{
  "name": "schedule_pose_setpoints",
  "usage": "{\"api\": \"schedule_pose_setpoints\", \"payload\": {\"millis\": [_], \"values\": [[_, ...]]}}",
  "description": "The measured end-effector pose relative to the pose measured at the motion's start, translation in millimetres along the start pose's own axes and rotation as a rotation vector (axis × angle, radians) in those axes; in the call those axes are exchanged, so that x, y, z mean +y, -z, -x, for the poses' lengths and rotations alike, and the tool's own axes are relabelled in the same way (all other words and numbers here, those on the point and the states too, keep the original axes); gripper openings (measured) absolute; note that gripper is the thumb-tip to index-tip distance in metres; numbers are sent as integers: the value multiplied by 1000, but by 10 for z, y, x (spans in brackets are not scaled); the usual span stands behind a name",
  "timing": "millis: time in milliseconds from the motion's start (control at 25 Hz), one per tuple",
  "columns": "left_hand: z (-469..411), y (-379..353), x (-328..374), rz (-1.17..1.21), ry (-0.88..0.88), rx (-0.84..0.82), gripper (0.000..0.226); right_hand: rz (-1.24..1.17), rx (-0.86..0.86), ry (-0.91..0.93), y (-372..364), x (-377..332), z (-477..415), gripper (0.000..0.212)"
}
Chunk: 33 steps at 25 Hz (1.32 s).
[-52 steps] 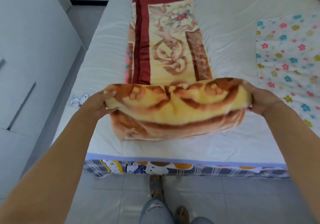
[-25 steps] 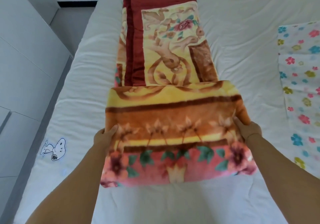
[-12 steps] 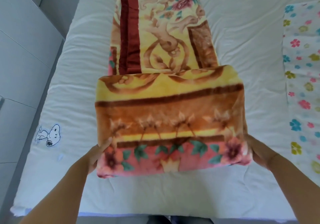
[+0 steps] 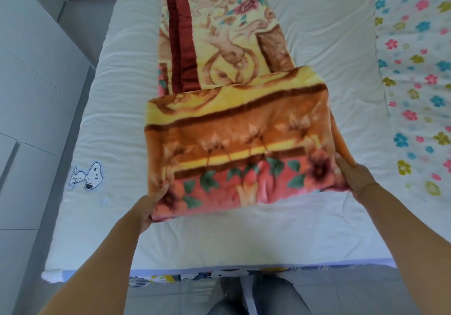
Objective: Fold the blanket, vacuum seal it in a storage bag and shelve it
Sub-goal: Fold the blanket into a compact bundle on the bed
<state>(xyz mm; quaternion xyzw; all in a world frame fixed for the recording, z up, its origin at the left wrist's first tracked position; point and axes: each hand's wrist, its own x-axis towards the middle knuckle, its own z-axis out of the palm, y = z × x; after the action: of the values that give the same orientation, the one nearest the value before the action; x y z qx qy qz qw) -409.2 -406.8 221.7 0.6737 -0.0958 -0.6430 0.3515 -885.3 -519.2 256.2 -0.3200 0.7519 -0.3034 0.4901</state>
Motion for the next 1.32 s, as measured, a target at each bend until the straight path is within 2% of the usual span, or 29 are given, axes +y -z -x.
{"api": "schedule_pose_setpoints", "payload": {"millis": [160, 320, 440, 560, 720, 880, 960, 1080, 1160, 1240, 1320], "values": [[387, -2, 8, 140, -83, -61, 25, 107, 47, 85, 81, -163, 276, 60], [723, 83, -133, 179, -159, -16, 17, 173, 42, 134, 220, -139, 622, 61], [955, 161, -426, 173, -150, 18, 19, 141, 20, 135, 410, 173, 914, 60], [1269, 149, -1013, 220, -102, 31, 18, 151, -12, 74, 765, 652, 1279, 58], [1688, 88, -2043, 329, -24, 35, 39, 232, -38, 19, 1371, 1299, 1777, 66], [2130, 38, -2813, 278, 95, 77, 55, 276, -36, -33, 1845, 1772, 2165, 55], [2289, -107, -2814, 301, 97, 84, 44, 309, -30, -61, 1889, 1807, 2243, 58], [2419, -244, -2479, 185, 66, 117, 18, 340, -19, -65, 1824, 1675, 2272, 68], [2295, -131, -2213, 115, 45, 104, 27, 317, -4, -63, 1772, 1523, 2228, 76], [2005, 108, -1998, 30, 11, 87, 54, 212, 4, -74, 1756, 1356, 2146, 86], [1446, 476, -1796, -23, -81, 44, 55, 100, -42, -94, 1783, 1227, 1968, 93]]}}
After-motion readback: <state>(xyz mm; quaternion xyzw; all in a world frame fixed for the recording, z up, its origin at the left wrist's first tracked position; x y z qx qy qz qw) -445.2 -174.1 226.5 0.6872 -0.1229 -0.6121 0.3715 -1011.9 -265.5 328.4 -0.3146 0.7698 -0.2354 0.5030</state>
